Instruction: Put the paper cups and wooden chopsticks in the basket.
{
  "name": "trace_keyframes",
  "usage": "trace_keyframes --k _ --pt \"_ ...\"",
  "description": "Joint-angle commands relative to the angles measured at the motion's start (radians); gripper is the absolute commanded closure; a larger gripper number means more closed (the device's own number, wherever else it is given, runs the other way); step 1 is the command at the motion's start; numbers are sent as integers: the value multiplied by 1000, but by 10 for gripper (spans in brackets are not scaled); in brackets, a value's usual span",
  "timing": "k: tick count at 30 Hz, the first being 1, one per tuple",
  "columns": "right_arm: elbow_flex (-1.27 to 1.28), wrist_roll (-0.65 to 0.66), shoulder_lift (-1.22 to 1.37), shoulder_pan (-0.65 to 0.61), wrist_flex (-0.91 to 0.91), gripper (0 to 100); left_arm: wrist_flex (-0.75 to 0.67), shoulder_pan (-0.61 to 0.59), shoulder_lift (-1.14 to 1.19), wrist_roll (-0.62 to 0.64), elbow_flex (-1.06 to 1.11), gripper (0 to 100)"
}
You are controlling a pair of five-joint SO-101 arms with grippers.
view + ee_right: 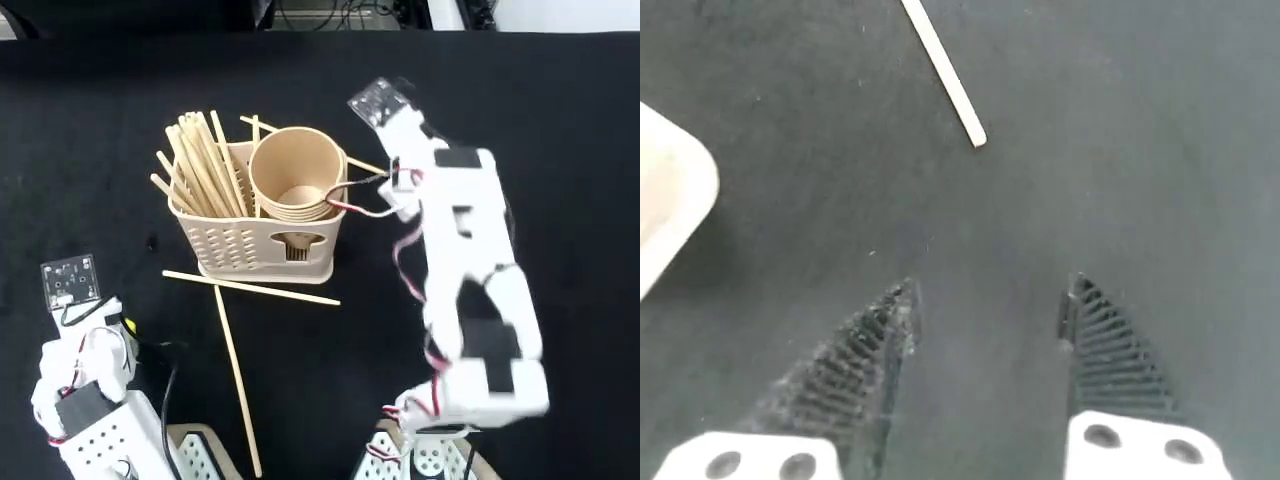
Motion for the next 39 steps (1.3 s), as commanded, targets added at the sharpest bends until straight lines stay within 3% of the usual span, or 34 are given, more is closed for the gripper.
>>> trace_keyframes --k 1,12,25,39 --pt "-248 23 150 -29 49 748 8 -10 -3 -20 -7 773" --pt "-754 169 581 -32 269 749 15 -13 -6 -64 -2 773" --pt "-1314 180 943 -55 465 750 17 -13 -6 -64 1 773" --pt "-1531 153 1102 -98 519 752 17 -13 -6 -66 2 773"
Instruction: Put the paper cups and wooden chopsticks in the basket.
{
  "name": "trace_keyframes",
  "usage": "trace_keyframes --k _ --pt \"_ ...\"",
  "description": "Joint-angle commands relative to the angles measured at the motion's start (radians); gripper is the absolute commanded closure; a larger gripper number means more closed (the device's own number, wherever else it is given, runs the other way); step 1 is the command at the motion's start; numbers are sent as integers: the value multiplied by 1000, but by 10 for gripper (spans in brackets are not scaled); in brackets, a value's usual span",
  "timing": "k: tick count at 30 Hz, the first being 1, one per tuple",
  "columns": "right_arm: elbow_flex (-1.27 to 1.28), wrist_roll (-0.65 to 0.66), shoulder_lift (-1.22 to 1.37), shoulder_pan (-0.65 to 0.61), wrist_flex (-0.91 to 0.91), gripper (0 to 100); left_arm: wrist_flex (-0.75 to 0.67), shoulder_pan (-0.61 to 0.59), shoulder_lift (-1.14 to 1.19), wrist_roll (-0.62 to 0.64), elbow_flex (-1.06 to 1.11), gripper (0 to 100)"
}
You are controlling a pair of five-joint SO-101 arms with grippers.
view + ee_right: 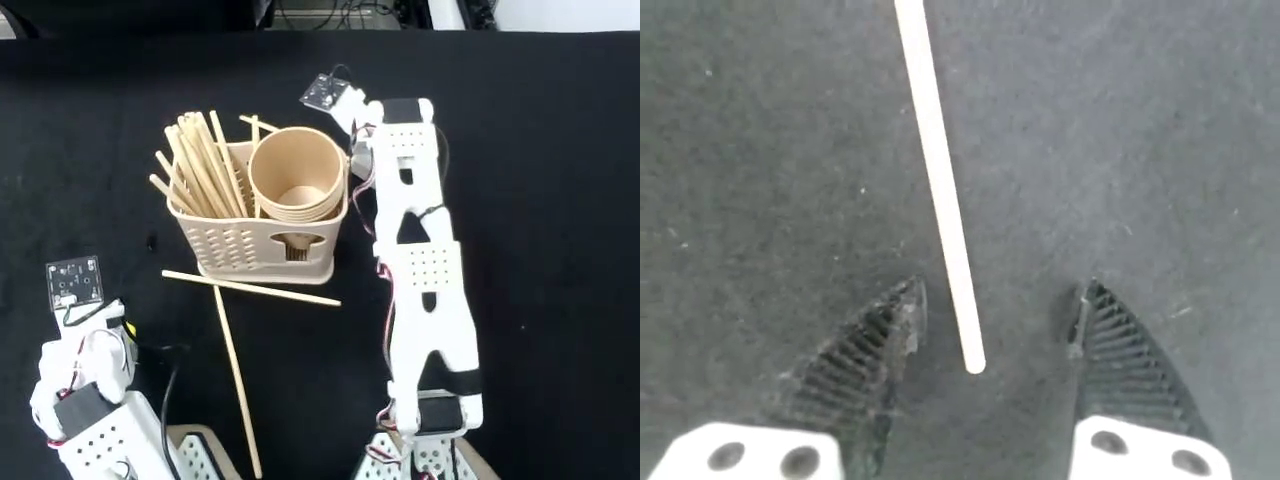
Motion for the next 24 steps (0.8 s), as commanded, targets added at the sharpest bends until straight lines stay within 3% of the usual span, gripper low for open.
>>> trace_keyframes --k 1,4,7,14,20,24 --pt "-45 -3 -7 -17 23 756 6 -10 -6 -11 2 773" --pt "-53 26 8 -12 44 838 6 -10 -6 -11 2 773" --pt "-53 26 18 -2 41 980 6 -10 -6 -11 2 773" --pt "-54 23 12 72 52 986 3 -10 -6 -11 2 773" --pt "-119 21 -2 141 229 986 -2 -7 -6 -11 4 773" --pt "-88 -31 -24 230 235 986 -2 -4 -6 -11 4 773"
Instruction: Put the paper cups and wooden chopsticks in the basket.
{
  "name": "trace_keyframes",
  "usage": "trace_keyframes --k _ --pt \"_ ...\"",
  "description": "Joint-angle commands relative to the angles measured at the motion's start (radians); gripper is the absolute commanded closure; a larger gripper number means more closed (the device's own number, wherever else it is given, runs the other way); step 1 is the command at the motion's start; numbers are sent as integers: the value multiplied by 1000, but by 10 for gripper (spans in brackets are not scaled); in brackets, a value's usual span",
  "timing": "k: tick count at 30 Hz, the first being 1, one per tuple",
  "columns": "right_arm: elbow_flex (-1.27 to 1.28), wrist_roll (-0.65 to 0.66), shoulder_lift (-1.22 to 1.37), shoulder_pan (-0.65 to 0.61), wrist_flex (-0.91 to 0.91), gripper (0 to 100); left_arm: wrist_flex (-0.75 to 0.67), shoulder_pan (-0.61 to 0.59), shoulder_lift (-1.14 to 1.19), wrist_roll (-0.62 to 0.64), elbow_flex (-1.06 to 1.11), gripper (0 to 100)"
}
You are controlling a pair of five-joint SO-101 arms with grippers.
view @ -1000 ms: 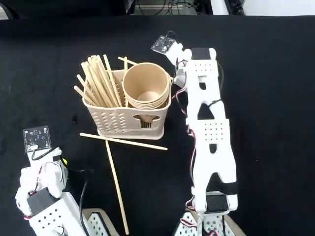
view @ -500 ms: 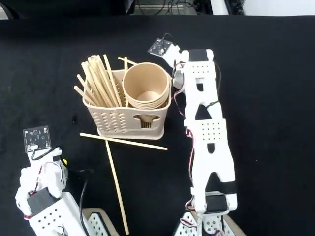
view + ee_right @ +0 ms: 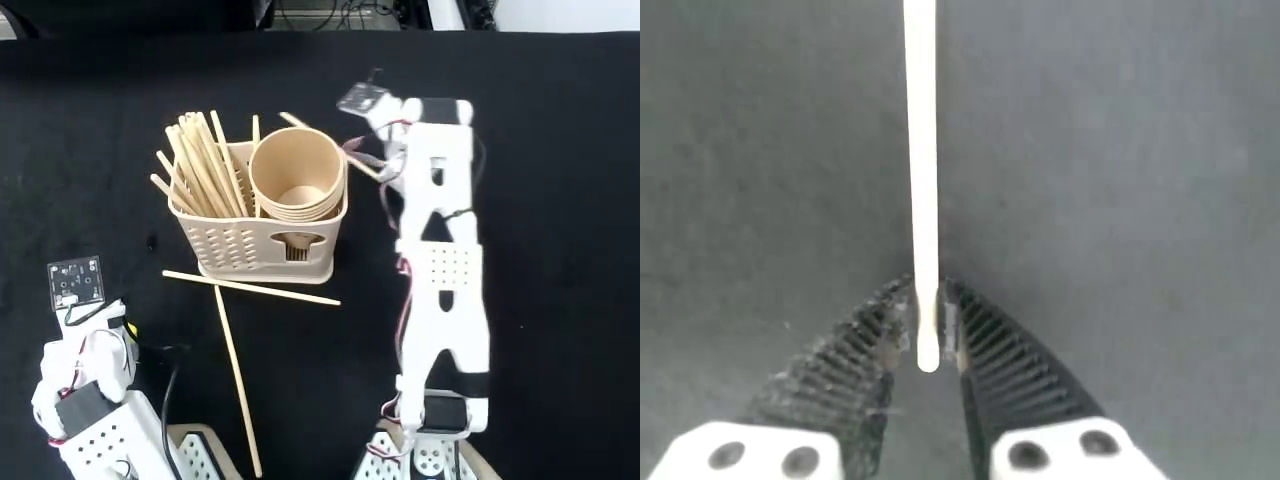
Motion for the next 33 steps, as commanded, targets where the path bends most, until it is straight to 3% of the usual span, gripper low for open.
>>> trace_keyframes --k 1,8,16,27,33 --pt "24 -34 -58 104 31 986 -2 -2 -6 -11 -4 773" --pt "466 -57 -245 262 31 986 -2 -2 -6 -11 -4 773" --pt "1101 48 -595 338 9 986 -2 -1 -8 -11 -4 773" --pt "1836 219 -1139 462 -288 978 -2 -1 -8 -11 -4 773" --pt "1989 236 -1250 425 -365 790 3 -1 -8 -11 -4 773"
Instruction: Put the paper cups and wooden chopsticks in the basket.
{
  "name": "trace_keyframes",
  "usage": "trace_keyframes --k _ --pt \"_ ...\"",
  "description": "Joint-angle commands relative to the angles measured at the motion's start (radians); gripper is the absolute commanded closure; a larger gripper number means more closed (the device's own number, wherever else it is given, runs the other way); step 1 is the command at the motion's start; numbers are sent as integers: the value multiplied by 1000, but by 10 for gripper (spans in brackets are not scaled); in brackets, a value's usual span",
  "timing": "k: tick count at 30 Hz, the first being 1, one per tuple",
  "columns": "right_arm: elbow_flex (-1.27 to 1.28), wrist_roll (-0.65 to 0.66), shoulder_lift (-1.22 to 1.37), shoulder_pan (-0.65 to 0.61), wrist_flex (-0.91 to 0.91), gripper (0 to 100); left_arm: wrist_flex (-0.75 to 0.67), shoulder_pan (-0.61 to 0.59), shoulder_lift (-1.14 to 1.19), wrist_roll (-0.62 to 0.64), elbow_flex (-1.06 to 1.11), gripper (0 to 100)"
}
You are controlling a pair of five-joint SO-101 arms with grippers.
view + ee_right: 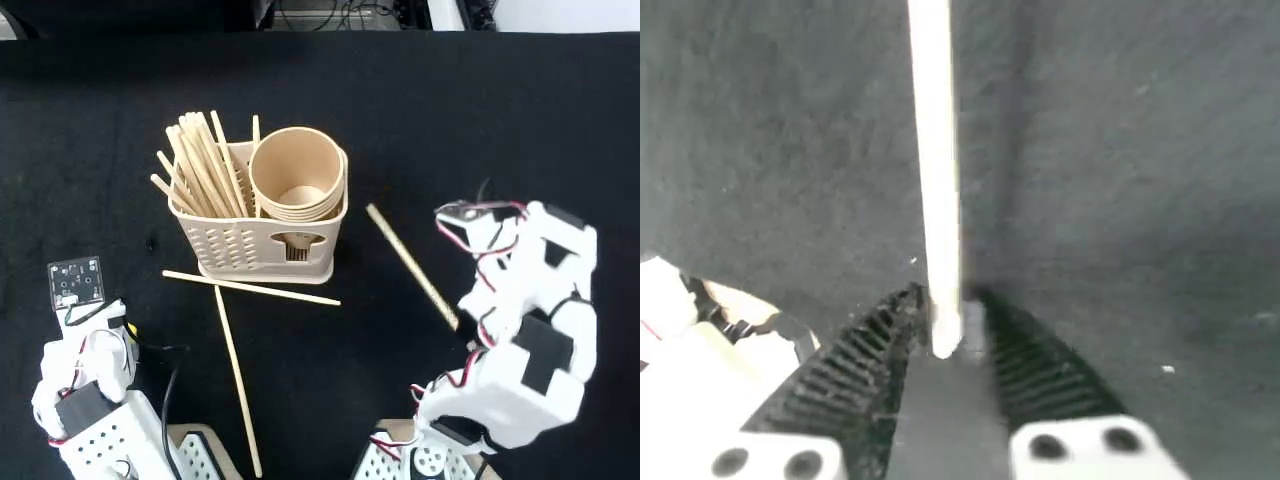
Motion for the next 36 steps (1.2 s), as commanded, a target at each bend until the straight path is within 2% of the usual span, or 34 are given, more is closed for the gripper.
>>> trace_keyframes --k 1,7,13,20,30,36 --pt "36 11 -71 -38 -26 767 3 -1 -8 -11 -4 773" --pt "25 -2 -79 -152 -58 741 3 -1 -8 -11 -4 773" --pt "-41 -235 -71 -347 -238 754 2 -1 -8 -11 -4 773" --pt "-148 -410 -67 -512 -322 752 2 -1 -8 -11 -4 773" --pt "-404 -545 203 -551 -385 754 0 -1 -8 -11 -4 773" --pt "-608 -585 415 -554 -258 755 -2 -1 -8 -11 -4 773"
